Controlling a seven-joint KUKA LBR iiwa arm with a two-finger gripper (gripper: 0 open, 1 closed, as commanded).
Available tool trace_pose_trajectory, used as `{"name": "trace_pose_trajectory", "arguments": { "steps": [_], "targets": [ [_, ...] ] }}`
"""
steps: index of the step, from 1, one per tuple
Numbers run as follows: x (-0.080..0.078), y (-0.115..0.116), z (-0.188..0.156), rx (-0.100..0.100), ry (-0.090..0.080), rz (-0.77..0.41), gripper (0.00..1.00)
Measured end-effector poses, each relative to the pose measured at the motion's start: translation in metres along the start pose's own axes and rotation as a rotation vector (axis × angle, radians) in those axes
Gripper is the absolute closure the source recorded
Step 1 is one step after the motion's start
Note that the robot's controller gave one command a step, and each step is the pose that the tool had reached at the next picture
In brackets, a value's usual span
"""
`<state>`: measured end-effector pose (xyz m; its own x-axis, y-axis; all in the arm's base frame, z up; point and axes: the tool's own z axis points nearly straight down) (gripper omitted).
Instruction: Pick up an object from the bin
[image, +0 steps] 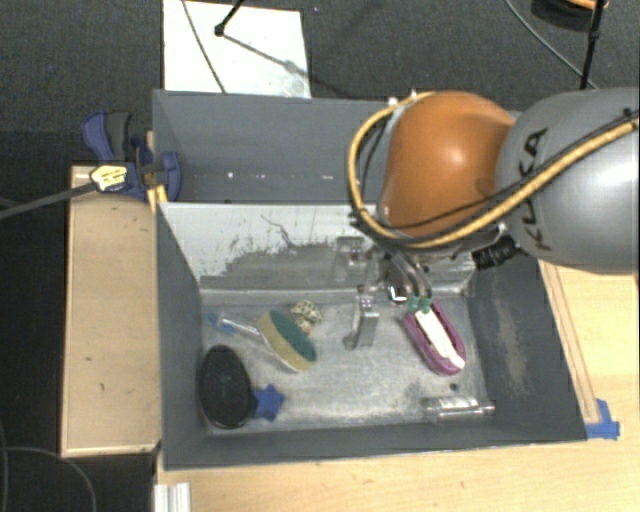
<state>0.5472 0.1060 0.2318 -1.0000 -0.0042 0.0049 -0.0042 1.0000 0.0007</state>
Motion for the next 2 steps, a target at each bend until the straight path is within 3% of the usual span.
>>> {"name": "trace_pose_trajectory", "arguments": {
  "steps": [1,2],
  "targets": [
    [-0.033,0.025,0.162,-0.002,-0.007,0.002,0.0],
    [-0.015,0.095,0.13,-0.003,-0.009,0.112,0.0]
  ]
}}
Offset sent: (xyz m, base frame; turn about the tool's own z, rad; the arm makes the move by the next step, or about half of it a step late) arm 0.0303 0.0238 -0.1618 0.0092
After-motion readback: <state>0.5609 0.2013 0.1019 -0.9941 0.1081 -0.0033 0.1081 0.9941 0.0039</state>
